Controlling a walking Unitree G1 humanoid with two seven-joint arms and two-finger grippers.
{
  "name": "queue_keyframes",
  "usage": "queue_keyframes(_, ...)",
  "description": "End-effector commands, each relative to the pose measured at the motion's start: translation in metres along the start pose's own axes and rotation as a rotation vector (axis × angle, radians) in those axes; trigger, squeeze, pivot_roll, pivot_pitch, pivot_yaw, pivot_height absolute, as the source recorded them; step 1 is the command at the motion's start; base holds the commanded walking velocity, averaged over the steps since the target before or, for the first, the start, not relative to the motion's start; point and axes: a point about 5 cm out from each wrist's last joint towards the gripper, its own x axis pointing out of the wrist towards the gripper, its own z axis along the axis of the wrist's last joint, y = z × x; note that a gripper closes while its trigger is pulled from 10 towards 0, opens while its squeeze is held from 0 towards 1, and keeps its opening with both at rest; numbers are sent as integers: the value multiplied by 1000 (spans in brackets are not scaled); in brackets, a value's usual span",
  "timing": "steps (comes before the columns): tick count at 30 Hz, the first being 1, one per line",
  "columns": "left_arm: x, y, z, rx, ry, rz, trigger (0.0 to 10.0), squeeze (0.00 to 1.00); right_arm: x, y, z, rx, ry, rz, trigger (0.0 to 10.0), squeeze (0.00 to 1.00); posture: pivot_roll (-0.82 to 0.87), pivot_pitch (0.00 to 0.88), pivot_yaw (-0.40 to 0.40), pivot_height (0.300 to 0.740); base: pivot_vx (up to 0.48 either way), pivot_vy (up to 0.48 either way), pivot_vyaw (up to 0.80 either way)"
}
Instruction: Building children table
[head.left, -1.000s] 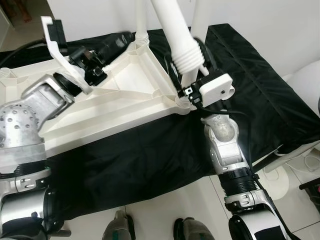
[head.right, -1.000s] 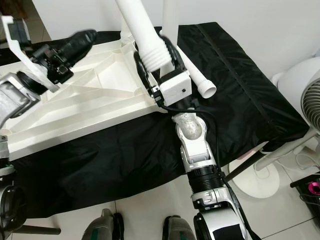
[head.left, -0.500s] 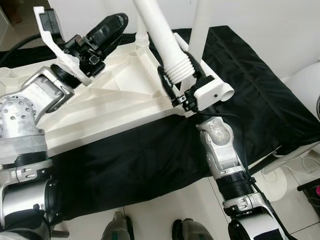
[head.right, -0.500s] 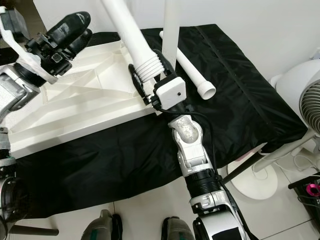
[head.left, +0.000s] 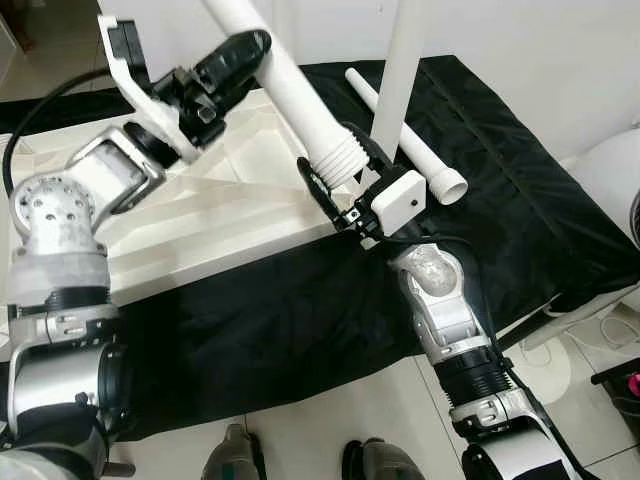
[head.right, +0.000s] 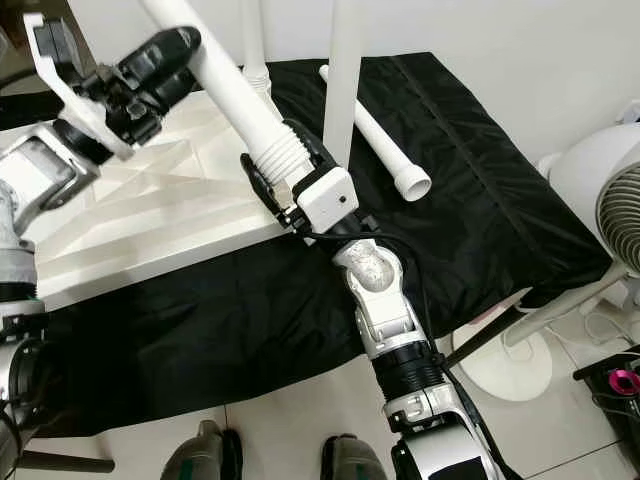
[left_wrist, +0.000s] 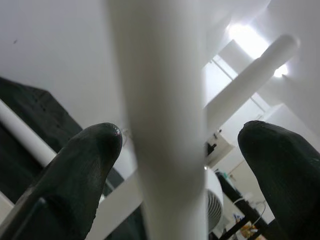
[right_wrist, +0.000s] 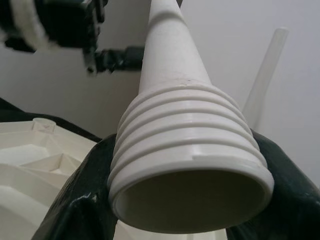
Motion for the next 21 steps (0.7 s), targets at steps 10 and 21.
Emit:
queue_keyframes(10,2,8,43,35,-81,-106,10000,0,-19,9,-7,-11,51,89,10000,0,-35,88,28,740,0,0,0)
queue_keyframes(21,7,33,45,114,41,102,0,0,-22,4,-8,-53,60,118,10000,0,-44,87,27,740,0,0,0)
